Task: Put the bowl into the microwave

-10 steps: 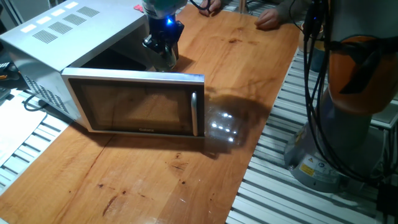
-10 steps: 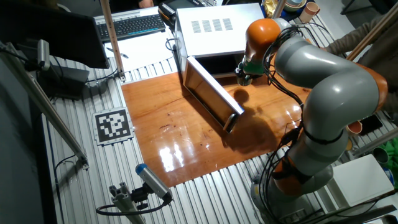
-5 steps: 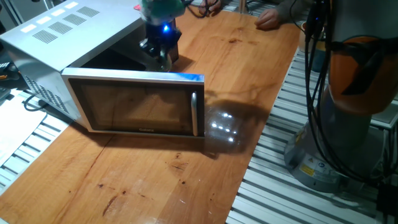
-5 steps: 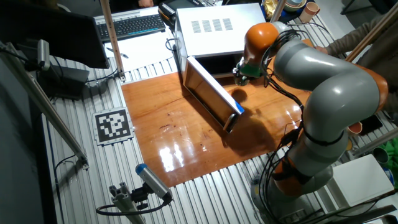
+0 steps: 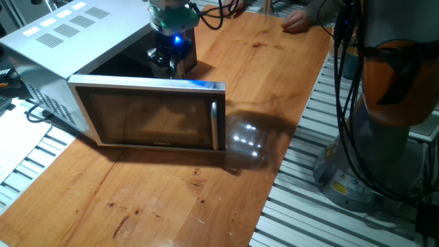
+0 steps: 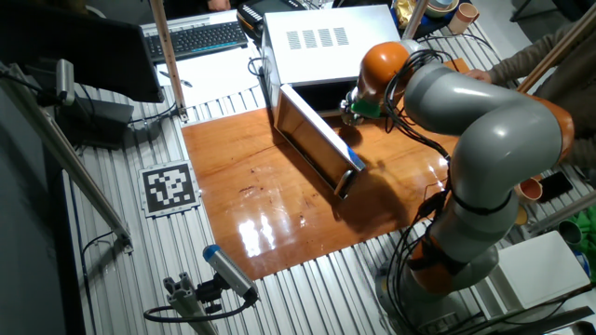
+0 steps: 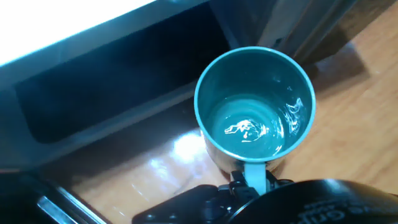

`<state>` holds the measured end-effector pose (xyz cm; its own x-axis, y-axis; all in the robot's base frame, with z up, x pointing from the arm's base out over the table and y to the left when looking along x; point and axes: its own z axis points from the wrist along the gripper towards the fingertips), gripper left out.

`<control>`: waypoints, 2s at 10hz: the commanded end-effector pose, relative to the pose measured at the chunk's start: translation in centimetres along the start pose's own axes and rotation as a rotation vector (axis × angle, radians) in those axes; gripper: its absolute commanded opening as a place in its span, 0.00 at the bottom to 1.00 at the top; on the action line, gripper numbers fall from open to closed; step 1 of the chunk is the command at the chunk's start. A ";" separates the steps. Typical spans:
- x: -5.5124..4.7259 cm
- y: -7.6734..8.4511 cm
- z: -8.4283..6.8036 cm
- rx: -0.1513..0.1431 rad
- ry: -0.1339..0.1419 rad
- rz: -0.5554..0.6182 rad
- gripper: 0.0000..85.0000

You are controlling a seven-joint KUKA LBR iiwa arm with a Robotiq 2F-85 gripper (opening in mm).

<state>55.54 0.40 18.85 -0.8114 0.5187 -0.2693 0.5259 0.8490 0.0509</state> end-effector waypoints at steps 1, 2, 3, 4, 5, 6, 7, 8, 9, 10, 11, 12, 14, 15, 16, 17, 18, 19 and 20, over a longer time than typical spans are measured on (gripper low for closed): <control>0.0 0.6 -0.2 0.000 -0.008 0.014 0.00; -0.1 1.2 -0.3 0.004 -0.010 0.024 0.00; -0.2 1.4 -0.1 0.008 -0.014 0.024 0.00; -0.4 1.5 0.2 0.005 -0.013 0.023 0.00; -0.7 1.6 0.3 0.003 -0.012 0.019 0.00; -0.9 1.7 0.5 -0.001 -0.013 0.017 0.00; -1.1 1.7 0.8 -0.005 -0.016 0.015 0.00; -1.5 1.8 1.0 -0.011 -0.021 0.013 0.00; -1.7 1.9 1.1 -0.012 -0.022 0.013 0.00; -1.9 1.9 1.1 -0.013 -0.025 0.014 0.00; -2.0 2.1 1.2 -0.014 -0.026 0.016 0.00; -2.2 2.3 1.2 -0.016 -0.029 0.019 0.00; -2.6 2.4 1.4 -0.020 -0.030 0.020 0.00; -2.8 2.5 1.5 -0.024 -0.031 0.019 0.00; -3.0 2.6 1.7 -0.026 -0.033 0.018 0.00; -3.1 2.7 1.9 -0.031 -0.035 0.017 0.00; -3.3 2.9 2.1 -0.033 -0.036 0.017 0.00; -3.4 2.9 2.3 -0.035 -0.038 0.016 0.00; -3.6 3.0 2.4 -0.038 -0.038 0.012 0.00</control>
<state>60.66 0.81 17.66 -0.7941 0.5257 -0.3049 0.5253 0.8461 0.0907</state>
